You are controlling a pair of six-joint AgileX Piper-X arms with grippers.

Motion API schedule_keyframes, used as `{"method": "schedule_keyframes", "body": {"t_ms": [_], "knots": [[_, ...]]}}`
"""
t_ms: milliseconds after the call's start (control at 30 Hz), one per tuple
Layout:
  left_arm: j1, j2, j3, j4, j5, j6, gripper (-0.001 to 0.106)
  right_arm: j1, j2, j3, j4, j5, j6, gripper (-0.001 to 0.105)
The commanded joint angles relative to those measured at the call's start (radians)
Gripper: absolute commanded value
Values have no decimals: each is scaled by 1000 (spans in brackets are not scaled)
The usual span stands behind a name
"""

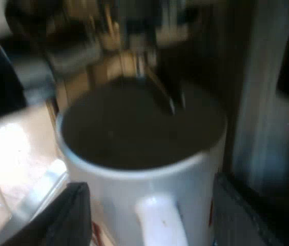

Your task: Place mug into machine

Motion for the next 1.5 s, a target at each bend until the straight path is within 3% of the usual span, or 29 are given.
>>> {"method": "schedule_keyframes", "body": {"t_ms": [33,533,700,933,1133,1367,1500], "knots": [[-4,2,-27,-20,-11,-3,77,5,-52,-9,49,8,-6,54],[-4,0,-154,-5,-21,22,77,93,-307,-7,459,69,16,54],[-4,0,-245,175,-46,22,77,164,-389,-7,571,184,26,54],[-4,-6,-368,382,-52,26,77,253,-509,-7,685,205,35,54],[-4,-42,-441,446,-50,26,68,309,-575,-7,708,226,38,54],[-4,-65,-446,473,-59,26,68,339,-596,-7,708,226,30,53],[-1,-65,-446,476,-114,26,68,326,-596,-7,700,209,32,38]]}}
